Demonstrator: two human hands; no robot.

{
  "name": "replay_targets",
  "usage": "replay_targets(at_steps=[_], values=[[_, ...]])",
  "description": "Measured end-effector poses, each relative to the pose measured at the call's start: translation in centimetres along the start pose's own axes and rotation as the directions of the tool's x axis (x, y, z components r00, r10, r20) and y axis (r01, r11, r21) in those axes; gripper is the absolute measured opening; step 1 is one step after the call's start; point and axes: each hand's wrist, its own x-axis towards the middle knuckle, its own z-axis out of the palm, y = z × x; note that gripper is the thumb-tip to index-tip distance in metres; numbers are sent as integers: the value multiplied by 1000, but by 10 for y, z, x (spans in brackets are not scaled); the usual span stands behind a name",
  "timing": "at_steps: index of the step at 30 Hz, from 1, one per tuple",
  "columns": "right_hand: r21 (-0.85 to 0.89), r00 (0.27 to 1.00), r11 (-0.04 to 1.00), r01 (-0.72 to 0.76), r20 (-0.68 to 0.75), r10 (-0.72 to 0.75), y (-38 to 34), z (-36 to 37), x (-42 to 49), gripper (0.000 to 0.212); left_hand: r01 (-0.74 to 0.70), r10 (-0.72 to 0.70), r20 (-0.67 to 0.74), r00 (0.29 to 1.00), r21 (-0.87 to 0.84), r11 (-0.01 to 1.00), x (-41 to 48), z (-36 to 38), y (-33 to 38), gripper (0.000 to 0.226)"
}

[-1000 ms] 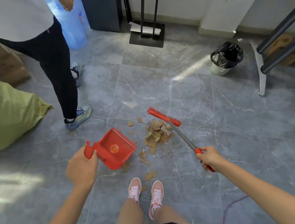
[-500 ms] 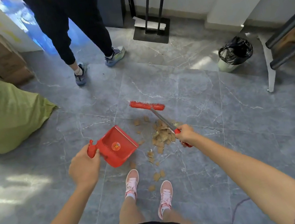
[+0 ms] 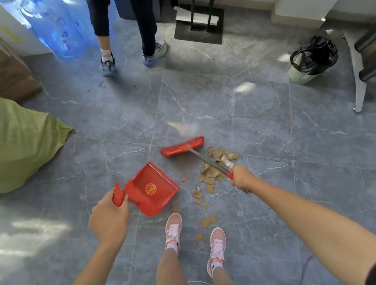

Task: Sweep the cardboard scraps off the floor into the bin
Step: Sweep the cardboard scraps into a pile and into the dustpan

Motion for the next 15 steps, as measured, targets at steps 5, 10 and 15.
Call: replay_targets(at_steps=[5,10,15], values=[[-76,998,996,-49,37,52,78,8,-37,23,-22,22,13,1000,8,1000,-16,1,-2,17],[-5,999,1000,-3,50,3,130,6,-67,28,-33,33,3,999,34,999,-41,4,0,15],[192,999,981,-7,50,-2,159,8,-94,53,-10,11,-45,999,29,1000,-70,1,-5,17]])
